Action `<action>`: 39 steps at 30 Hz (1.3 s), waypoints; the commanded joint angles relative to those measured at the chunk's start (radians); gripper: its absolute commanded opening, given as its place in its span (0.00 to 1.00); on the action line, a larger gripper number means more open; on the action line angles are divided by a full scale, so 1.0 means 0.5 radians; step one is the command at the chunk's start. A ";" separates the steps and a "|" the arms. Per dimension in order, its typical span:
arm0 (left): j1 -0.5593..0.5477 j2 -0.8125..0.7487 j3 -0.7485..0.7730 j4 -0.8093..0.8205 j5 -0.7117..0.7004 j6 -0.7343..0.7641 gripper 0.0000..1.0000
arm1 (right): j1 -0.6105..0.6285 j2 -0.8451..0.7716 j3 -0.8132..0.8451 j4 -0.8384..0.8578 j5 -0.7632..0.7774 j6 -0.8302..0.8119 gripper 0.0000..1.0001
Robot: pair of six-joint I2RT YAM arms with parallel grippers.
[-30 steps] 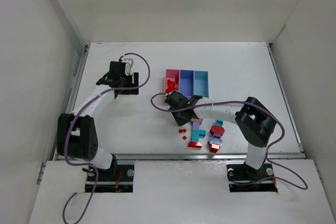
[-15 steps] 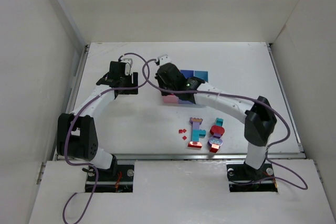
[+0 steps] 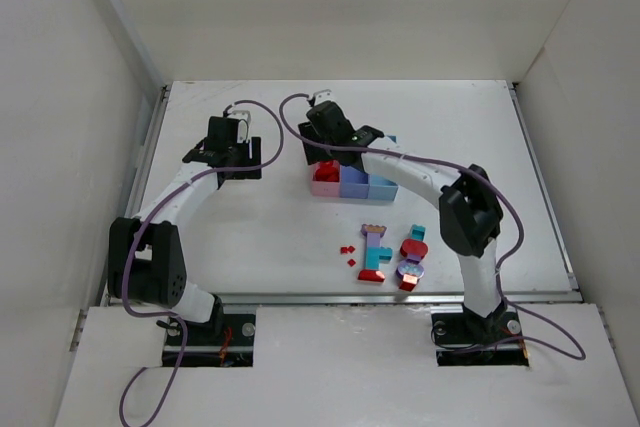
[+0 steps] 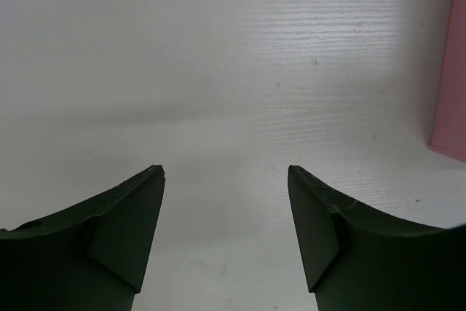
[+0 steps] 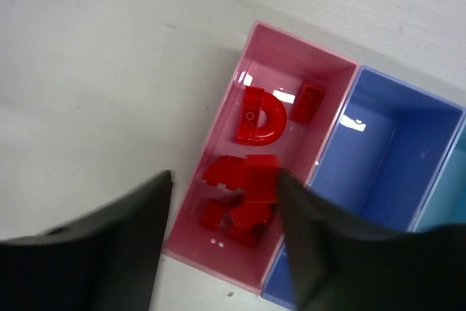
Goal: Sort the legos into containers by color
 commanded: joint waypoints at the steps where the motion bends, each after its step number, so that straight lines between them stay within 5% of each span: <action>1: -0.002 -0.092 -0.009 0.028 -0.027 0.014 0.66 | -0.007 -0.036 0.118 -0.013 -0.028 -0.045 0.70; 4: -0.002 -0.092 -0.009 0.028 -0.027 0.014 0.66 | -0.007 -0.155 0.027 -0.013 -0.050 -0.101 0.99; 5: -0.002 -0.092 -0.009 0.028 -0.027 0.014 0.66 | -0.007 -0.198 -0.001 0.005 -0.050 -0.137 1.00; 12: -0.002 -0.049 -0.009 0.047 -0.027 0.014 0.66 | -0.007 -0.578 -0.449 0.164 -0.362 -0.389 1.00; 20: -0.002 -0.052 0.010 0.047 -0.027 0.014 0.66 | -0.025 -0.281 -0.050 -0.007 -0.442 -0.337 1.00; 29: -0.002 -0.071 -0.009 0.047 -0.049 0.033 0.66 | 0.030 -0.784 -0.771 -0.077 -0.568 -0.417 0.94; 39: -0.002 -0.034 -0.027 0.065 -0.030 0.033 0.66 | 0.251 -0.806 -1.231 -0.050 -0.700 -0.202 0.77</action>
